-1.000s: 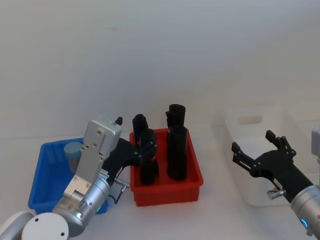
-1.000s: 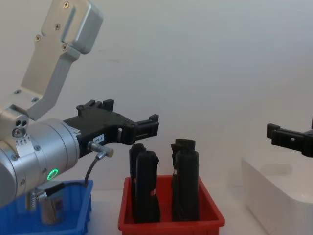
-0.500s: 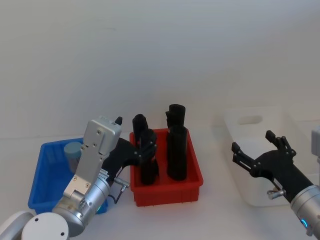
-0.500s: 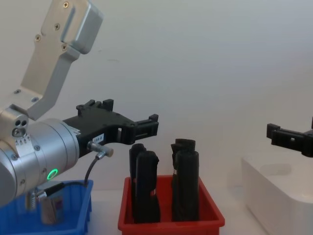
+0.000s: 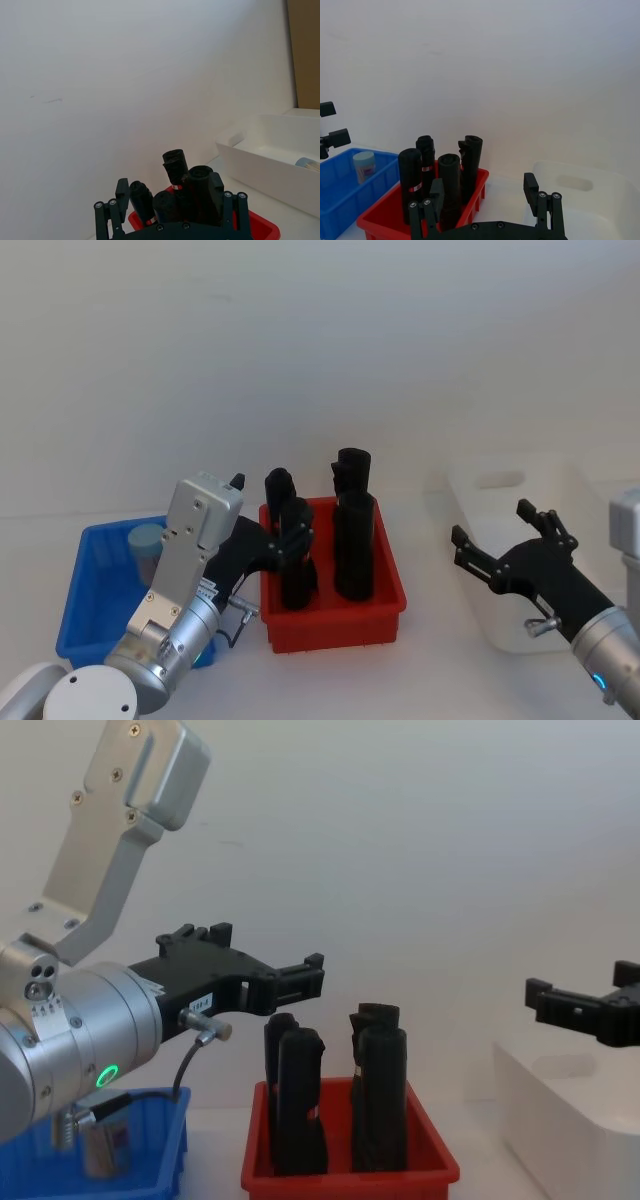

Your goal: Pick the cotton swabs from the blue box and place them into the white box.

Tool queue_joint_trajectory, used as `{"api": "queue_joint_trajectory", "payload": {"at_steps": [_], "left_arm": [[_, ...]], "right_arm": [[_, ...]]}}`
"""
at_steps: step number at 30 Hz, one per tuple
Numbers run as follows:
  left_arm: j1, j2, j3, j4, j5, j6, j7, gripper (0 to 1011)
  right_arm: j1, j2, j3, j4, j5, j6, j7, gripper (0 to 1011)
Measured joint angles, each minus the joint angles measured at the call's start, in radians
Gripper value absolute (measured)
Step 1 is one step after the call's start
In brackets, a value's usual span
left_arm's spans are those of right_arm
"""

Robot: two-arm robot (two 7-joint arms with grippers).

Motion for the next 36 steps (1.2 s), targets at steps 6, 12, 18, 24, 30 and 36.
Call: {"api": "queue_joint_trajectory", "payload": {"at_steps": [6, 12, 18, 24, 30, 36], "left_arm": [[0.0, 0.0, 0.0, 0.0, 0.0, 0.0, 0.0, 1004], [0.0, 0.0, 0.0, 0.0, 0.0, 0.0, 0.0, 1004], [0.0, 0.0, 0.0, 0.0, 0.0, 0.0, 0.0, 1004], [0.0, 0.0, 0.0, 0.0, 0.0, 0.0, 0.0, 1004], [0.0, 0.0, 0.0, 0.0, 0.0, 0.0, 0.0, 1004], [0.0, 0.0, 0.0, 0.0, 0.0, 0.0, 0.0, 1004]], "right_arm": [[0.053, -0.02, -0.005, 0.082, -0.014, -0.022, 0.066, 1001], [0.117, -0.045, -0.009, 0.179, -0.028, -0.043, 0.127, 1001], [0.176, -0.067, -0.013, 0.268, -0.041, -0.06, 0.179, 1001], [0.241, -0.091, -0.017, 0.366, -0.053, -0.079, 0.23, 1001], [0.302, -0.113, -0.023, 0.458, -0.062, -0.097, 0.286, 1001], [0.363, -0.136, -0.032, 0.556, -0.072, -0.112, 0.343, 1001]]}}
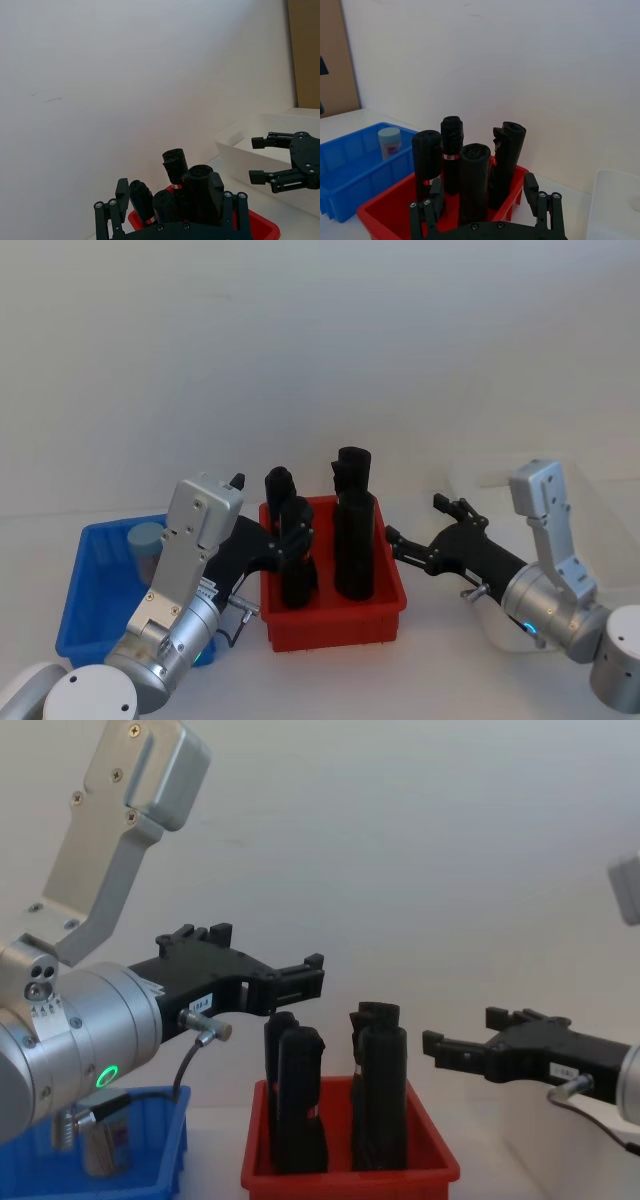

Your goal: Pick the cotton swabs from the blue box and place them into the white box.

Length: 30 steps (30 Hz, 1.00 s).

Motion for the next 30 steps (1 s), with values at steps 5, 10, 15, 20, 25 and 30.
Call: {"api": "queue_joint_trajectory", "payload": {"at_steps": [5, 10, 15, 20, 25, 30], "left_arm": [[0.0, 0.0, 0.0, 0.0, 0.0, 0.0, 0.0, 1004], [0.0, 0.0, 0.0, 0.0, 0.0, 0.0, 0.0, 1004], [0.0, 0.0, 0.0, 0.0, 0.0, 0.0, 0.0, 1004], [0.0, 0.0, 0.0, 0.0, 0.0, 0.0, 0.0, 1004], [0.0, 0.0, 0.0, 0.0, 0.0, 0.0, 0.0, 1004], [0.0, 0.0, 0.0, 0.0, 0.0, 0.0, 0.0, 1004]], "right_arm": [[0.057, -0.022, -0.008, 0.096, -0.009, -0.016, 0.043, 1001], [0.106, -0.04, -0.013, 0.184, -0.016, -0.034, 0.071, 1001], [0.163, -0.06, -0.018, 0.289, -0.021, -0.058, 0.096, 1001], [0.218, -0.08, -0.021, 0.385, -0.022, -0.086, 0.12, 1001], [0.261, -0.094, -0.024, 0.468, -0.019, -0.112, 0.142, 1001], [0.316, -0.113, -0.027, 0.568, -0.015, -0.146, 0.167, 1001]]}}
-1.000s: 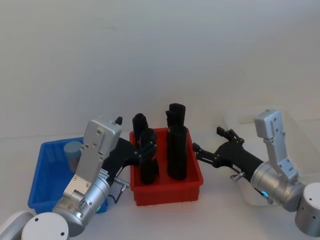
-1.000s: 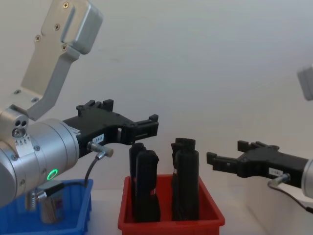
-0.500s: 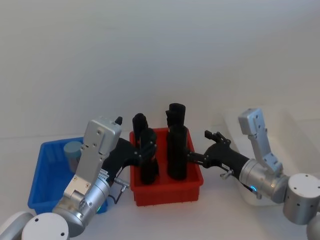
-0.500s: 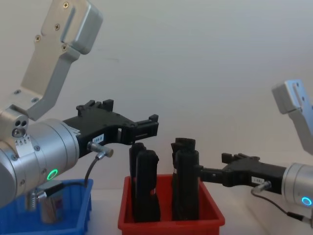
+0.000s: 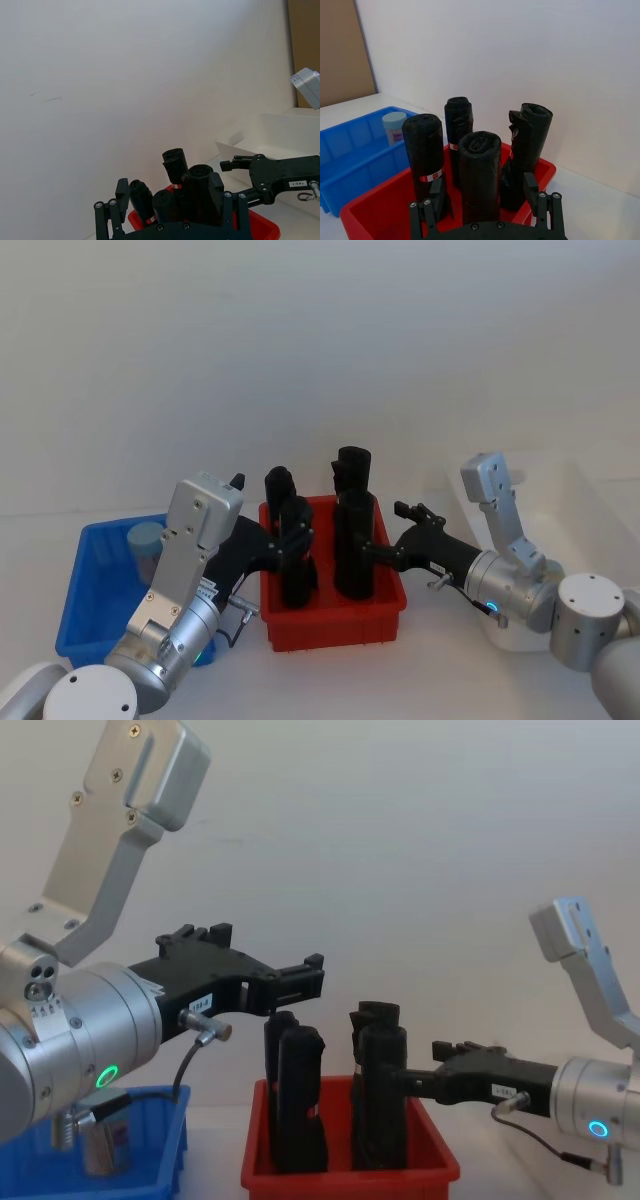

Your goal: Pick the cotton swabs from the blue box and place them into the white box.

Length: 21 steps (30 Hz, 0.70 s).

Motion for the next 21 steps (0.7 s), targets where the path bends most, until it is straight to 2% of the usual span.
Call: {"api": "queue_joint_trajectory", "payload": {"at_steps": [1, 3, 7, 15, 20, 21], "left_arm": [[0.0, 0.0, 0.0, 0.0, 0.0, 0.0, 0.0, 1004], [0.0, 0.0, 0.0, 0.0, 0.0, 0.0, 0.0, 1004], [0.0, 0.0, 0.0, 0.0, 0.0, 0.0, 0.0, 1004], [0.0, 0.0, 0.0, 0.0, 0.0, 0.0, 0.0, 1004], [0.0, 0.0, 0.0, 0.0, 0.0, 0.0, 0.0, 1004], [0.0, 0.0, 0.0, 0.0, 0.0, 0.0, 0.0, 1004]], "right_arm": [[0.0, 0.0, 0.0, 0.0, 0.0, 0.0, 0.0, 1001], [0.031, -0.011, -0.001, 0.056, 0.002, -0.022, 0.016, 1001], [0.061, -0.02, -0.002, 0.108, 0.004, -0.043, 0.029, 1001], [0.15, -0.05, -0.005, 0.262, 0.007, -0.107, 0.066, 1000], [0.187, -0.062, -0.006, 0.329, 0.005, -0.131, 0.073, 884], [0.196, -0.065, -0.007, 0.343, 0.004, -0.137, 0.074, 835]]}}
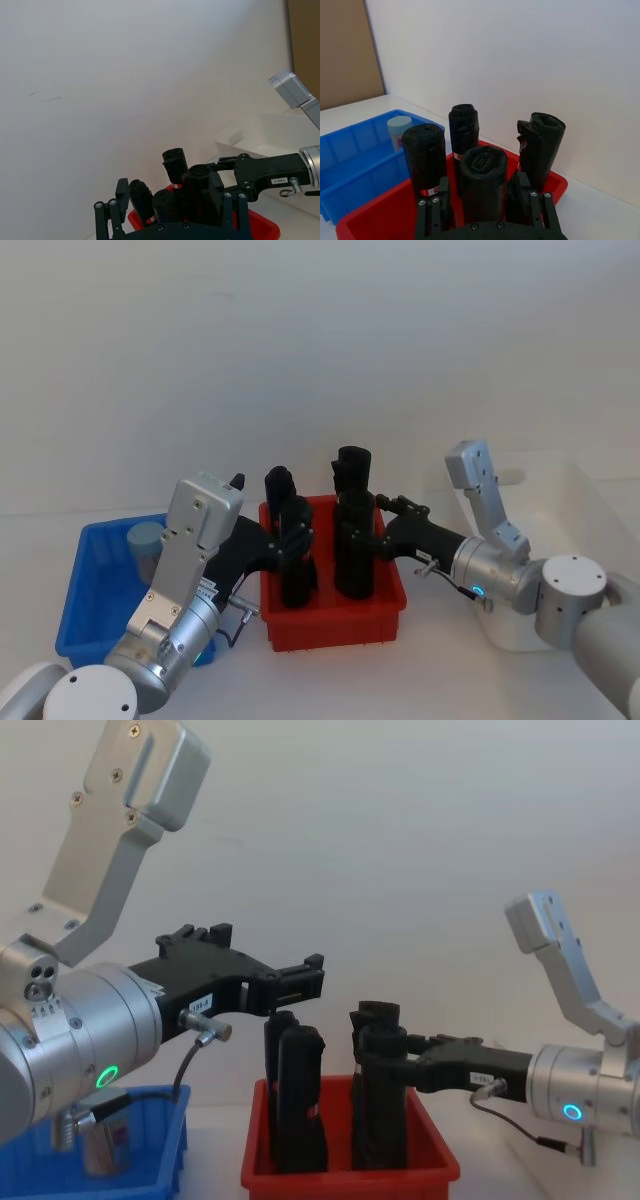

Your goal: Pick the cotton swabs from the blue box and place them into the white box.

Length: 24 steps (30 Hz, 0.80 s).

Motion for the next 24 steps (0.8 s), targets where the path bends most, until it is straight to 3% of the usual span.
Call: {"api": "queue_joint_trajectory", "payload": {"at_steps": [4, 7, 12, 24], "left_arm": [[0.0, 0.0, 0.0, 0.0, 0.0, 0.0, 0.0, 1004], [0.0, 0.0, 0.0, 0.0, 0.0, 0.0, 0.0, 1004], [0.0, 0.0, 0.0, 0.0, 0.0, 0.0, 0.0, 1004], [0.0, 0.0, 0.0, 0.0, 0.0, 0.0, 0.0, 1004]], "right_arm": [[0.02, -0.006, -0.001, 0.036, -0.003, -0.012, 0.001, 765], [0.038, -0.012, -0.001, 0.066, -0.005, -0.025, 0.003, 632], [0.055, -0.017, 0.002, 0.097, -0.007, -0.038, 0.005, 493], [0.078, -0.021, 0.016, 0.134, -0.007, -0.076, 0.009, 394]]}}
